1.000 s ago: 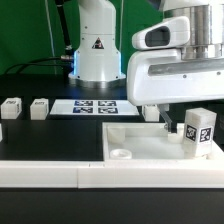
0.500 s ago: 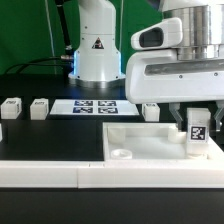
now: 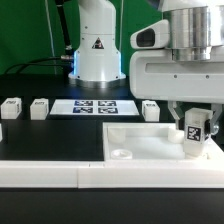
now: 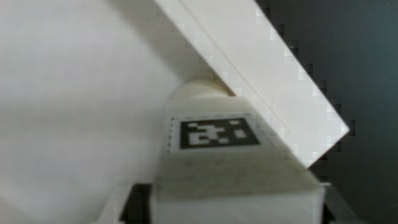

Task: Assemble square table

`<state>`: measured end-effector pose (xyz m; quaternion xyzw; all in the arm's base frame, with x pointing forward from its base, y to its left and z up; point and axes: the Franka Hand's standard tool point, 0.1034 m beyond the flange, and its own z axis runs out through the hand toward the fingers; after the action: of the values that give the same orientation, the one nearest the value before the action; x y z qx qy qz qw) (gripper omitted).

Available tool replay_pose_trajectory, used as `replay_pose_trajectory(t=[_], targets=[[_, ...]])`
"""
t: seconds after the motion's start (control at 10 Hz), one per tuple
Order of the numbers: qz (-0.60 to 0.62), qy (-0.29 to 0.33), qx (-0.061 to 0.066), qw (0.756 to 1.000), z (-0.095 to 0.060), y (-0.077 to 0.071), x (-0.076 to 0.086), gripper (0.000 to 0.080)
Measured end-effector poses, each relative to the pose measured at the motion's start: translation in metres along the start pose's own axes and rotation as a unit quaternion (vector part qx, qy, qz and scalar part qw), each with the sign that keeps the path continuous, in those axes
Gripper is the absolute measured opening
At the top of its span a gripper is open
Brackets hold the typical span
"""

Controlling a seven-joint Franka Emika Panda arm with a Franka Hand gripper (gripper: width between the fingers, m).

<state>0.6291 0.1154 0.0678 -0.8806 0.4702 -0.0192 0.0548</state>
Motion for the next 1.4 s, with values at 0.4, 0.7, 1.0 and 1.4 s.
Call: replay_pose_trajectory(t=[0.4,0.7,1.0,1.4], targets=[[0.291,-0.006,0.003,0.957,0.0011,0.0020,0.0018,0.0291],[0.330,-0.010,0.007,0.944,0.0013,0.0017,0.0003,0.0291],[0.106,-0.005,0.008,0.994,0.0003,-0.0023,-0.0032,0.0615],[-0.040,-0.003,0.009,0.999,0.0000,-0.0015,-0.0010,0.0648]])
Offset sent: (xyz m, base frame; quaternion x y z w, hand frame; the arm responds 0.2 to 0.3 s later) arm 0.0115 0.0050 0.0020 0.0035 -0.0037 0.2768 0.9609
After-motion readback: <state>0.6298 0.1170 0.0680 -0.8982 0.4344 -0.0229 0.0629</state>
